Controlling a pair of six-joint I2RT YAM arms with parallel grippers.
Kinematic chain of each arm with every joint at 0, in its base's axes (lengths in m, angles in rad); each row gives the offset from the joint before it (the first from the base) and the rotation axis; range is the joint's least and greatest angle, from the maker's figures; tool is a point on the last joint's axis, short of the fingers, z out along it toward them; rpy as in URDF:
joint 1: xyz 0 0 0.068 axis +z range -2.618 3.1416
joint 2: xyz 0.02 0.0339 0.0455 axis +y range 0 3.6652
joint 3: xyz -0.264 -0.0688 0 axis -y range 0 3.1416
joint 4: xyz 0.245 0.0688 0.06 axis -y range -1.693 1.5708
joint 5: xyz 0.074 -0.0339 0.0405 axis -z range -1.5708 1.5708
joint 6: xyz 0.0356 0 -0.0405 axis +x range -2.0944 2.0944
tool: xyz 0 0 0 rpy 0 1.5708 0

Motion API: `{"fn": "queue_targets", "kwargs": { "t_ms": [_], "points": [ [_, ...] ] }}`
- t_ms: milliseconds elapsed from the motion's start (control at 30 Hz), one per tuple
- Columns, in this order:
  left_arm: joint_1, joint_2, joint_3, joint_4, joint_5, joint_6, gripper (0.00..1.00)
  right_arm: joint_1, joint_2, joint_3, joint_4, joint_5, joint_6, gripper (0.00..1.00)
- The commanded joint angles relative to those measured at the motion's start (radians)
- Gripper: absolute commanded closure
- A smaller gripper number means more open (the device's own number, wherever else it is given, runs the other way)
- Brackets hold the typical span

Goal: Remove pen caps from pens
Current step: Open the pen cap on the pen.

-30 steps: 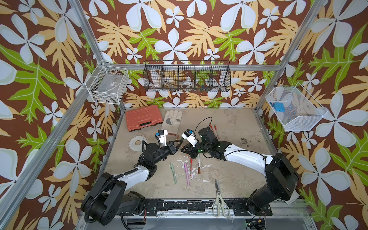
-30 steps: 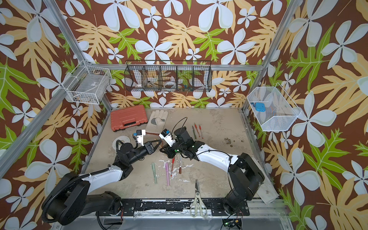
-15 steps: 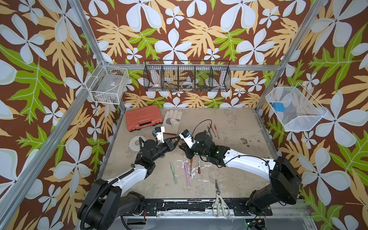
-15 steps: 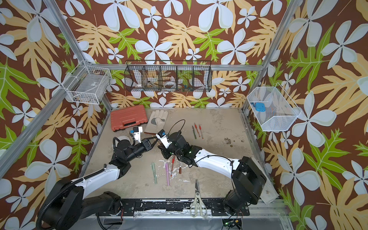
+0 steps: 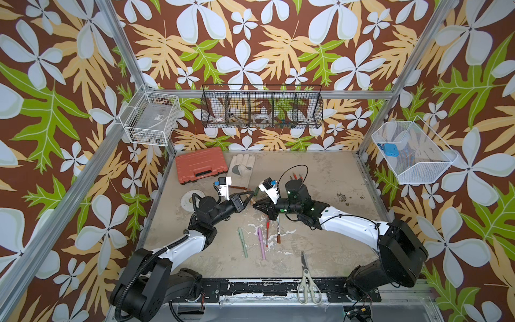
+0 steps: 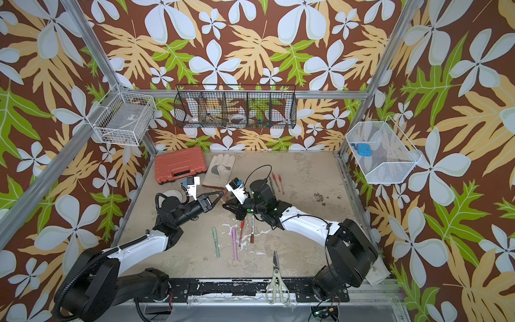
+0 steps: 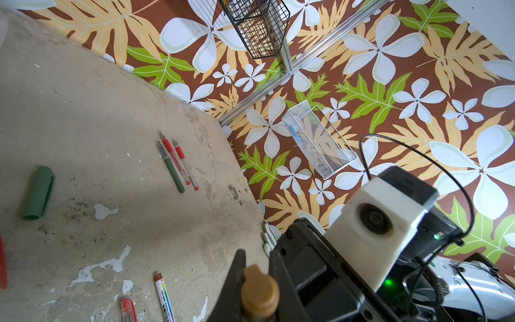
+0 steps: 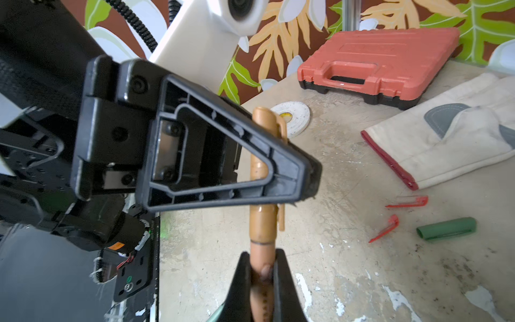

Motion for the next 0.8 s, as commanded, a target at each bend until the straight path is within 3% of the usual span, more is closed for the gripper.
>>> {"fn": "queue_targets", "kwargs": {
  "t_ms": [0, 100, 200, 267, 400, 467, 633, 767],
  "points": [
    [0.023, -0.02, 0.021, 0.031, -0.231, 0.035, 1.0, 0.052, -0.015, 0.01, -0.264, 0.271, -0.049, 1.0],
    [0.022, -0.026, 0.027, 0.0, -0.269, 0.028, 1.0, 0.138, -0.006, 0.03, -0.322, 0.551, -0.066, 1.0],
    [0.023, -0.012, 0.027, 0.007, -0.283, 0.004, 1.0, 0.161, -0.003, 0.029, -0.333, 0.632, -0.049, 1.0],
    [0.023, -0.001, 0.027, 0.022, -0.284, 0.0, 1.0, 0.16, -0.021, 0.01, -0.309, 0.569, -0.053, 1.0],
    [0.026, 0.017, 0.029, 0.082, -0.251, 0.009, 1.0, 0.075, -0.068, -0.068, -0.186, 0.18, -0.021, 1.0],
    [0.033, 0.02, 0.029, 0.116, -0.217, 0.025, 1.0, 0.036, -0.083, -0.094, -0.148, 0.044, -0.008, 1.0],
    [0.055, 0.005, 0.05, 0.1, -0.202, 0.058, 1.0, 0.001, -0.094, -0.119, -0.134, -0.068, -0.008, 1.0],
    [0.064, 0.003, 0.075, 0.073, -0.203, 0.06, 1.0, -0.012, -0.089, -0.117, -0.15, -0.03, -0.007, 1.0]
  ]
}}
